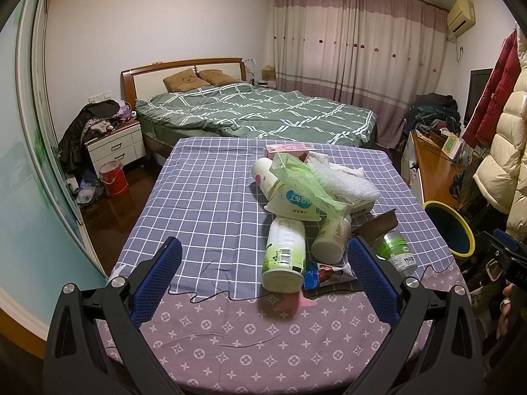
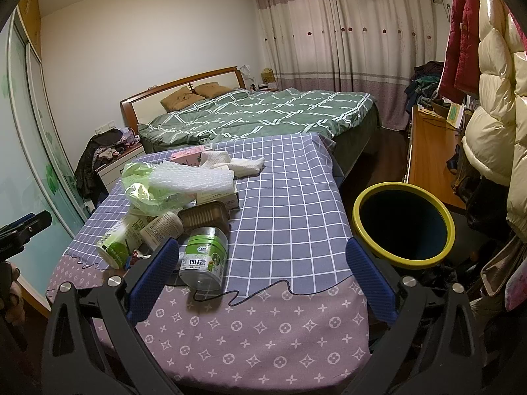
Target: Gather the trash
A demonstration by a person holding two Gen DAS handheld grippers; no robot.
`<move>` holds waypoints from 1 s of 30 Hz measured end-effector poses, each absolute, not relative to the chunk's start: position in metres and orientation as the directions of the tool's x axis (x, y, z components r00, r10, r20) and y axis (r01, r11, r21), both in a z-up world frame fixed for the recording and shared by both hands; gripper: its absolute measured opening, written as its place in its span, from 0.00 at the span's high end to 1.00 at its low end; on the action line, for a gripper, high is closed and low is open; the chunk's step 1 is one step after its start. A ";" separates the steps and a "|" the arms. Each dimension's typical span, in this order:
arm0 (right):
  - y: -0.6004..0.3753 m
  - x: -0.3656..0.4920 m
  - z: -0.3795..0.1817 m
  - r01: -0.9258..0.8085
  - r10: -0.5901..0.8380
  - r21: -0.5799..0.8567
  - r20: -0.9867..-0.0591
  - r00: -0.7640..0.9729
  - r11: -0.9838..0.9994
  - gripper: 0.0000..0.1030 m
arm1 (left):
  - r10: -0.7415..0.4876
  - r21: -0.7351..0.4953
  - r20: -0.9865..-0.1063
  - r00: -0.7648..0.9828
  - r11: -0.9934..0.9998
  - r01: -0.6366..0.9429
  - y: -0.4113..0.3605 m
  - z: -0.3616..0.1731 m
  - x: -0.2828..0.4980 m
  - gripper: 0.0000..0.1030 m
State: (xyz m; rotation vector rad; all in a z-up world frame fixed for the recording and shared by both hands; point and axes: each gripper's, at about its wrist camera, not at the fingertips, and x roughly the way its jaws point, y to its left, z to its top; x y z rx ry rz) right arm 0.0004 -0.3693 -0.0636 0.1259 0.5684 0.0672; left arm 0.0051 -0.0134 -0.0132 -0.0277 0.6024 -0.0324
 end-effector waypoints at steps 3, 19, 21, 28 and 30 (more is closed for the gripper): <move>-0.370 0.001 -0.063 -0.029 0.098 0.138 -0.533 0.840 0.990 0.06 | -0.039 -0.035 -0.566 0.823 0.999 0.023 -0.013 -0.013 0.005 0.04; -0.355 0.028 -0.072 -0.078 0.138 0.131 -0.555 0.820 0.988 0.06 | -0.037 -0.048 -0.580 0.813 0.999 0.012 -0.006 -0.022 0.019 0.04; -0.348 0.037 -0.075 -0.094 0.150 0.127 -0.566 0.811 0.987 0.06 | -0.038 -0.052 -0.581 0.813 0.999 0.010 -0.003 -0.023 0.024 0.04; -0.321 0.066 -0.101 -0.150 0.205 0.139 -0.634 0.746 0.979 0.06 | -0.039 -0.054 -0.593 0.804 0.999 0.008 0.001 -0.033 0.039 0.04; -0.315 0.072 -0.108 -0.152 0.211 0.146 -0.648 0.732 0.978 0.08 | -0.044 -0.057 -0.601 0.798 0.998 0.013 0.002 -0.038 0.045 0.04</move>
